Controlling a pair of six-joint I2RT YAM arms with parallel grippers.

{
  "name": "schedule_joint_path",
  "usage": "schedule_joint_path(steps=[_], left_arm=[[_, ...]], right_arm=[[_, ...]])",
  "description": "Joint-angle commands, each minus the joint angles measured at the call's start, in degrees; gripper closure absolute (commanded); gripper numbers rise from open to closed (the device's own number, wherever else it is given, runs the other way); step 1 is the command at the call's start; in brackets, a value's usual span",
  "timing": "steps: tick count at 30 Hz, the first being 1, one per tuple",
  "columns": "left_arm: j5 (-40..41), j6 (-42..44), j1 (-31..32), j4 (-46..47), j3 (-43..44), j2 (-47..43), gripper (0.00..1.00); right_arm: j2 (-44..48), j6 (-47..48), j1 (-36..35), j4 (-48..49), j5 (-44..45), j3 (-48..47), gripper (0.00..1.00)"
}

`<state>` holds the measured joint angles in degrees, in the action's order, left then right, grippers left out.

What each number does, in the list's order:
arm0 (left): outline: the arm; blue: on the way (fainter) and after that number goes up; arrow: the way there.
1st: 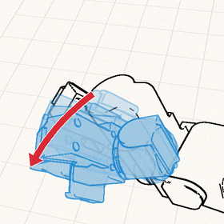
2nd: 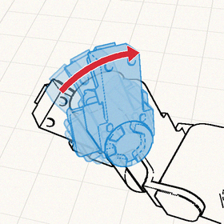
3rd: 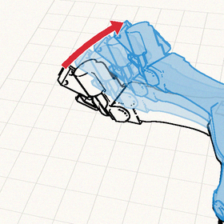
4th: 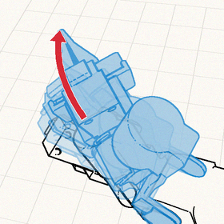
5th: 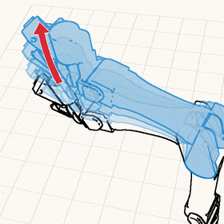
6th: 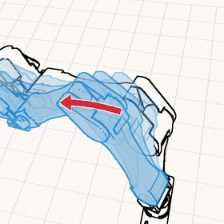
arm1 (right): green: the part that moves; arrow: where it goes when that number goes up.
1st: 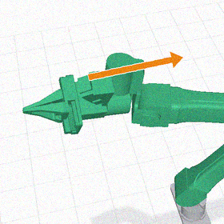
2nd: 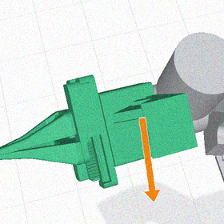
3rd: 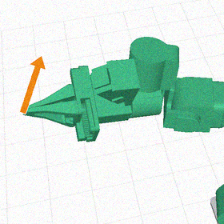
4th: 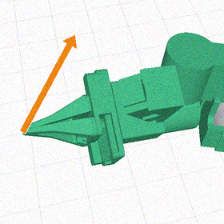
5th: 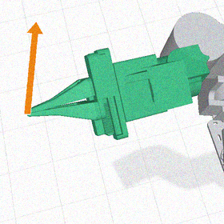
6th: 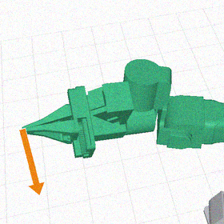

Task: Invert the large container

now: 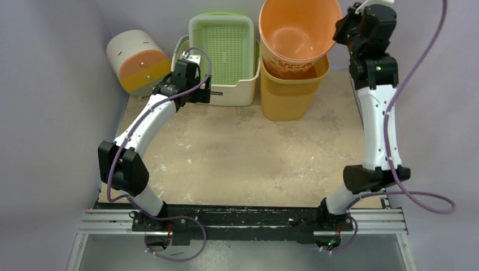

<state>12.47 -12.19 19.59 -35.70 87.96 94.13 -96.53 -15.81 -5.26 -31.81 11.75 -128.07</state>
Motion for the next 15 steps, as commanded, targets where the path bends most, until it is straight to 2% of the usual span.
schedule_joint_path(steps=[1, 4, 9, 15], left_arm=[[5.25, 0.22, -1.62, 2.94, 4.05, -4.12, 0.04], [6.98, -1.21, -2.55, 4.04, 5.22, -4.9, 0.04], [14.5, -2.77, -2.74, 4.2, 9.22, -5.58, 0.04], [30.76, -8.73, -3.25, 0.98, 15.61, -8.86, 0.04]], right_arm=[[9.64, -2.4, -1.07, 21.8, -7.12, 2.27, 1.0], [12.39, -3.1, -1.07, 25.59, -10.98, 3.84, 1.0], [13.78, -4.75, -1.07, 26.89, -19.93, 4.59, 1.0], [18.82, -4.89, -1.07, 27.38, -26.75, 11.69, 1.0]])
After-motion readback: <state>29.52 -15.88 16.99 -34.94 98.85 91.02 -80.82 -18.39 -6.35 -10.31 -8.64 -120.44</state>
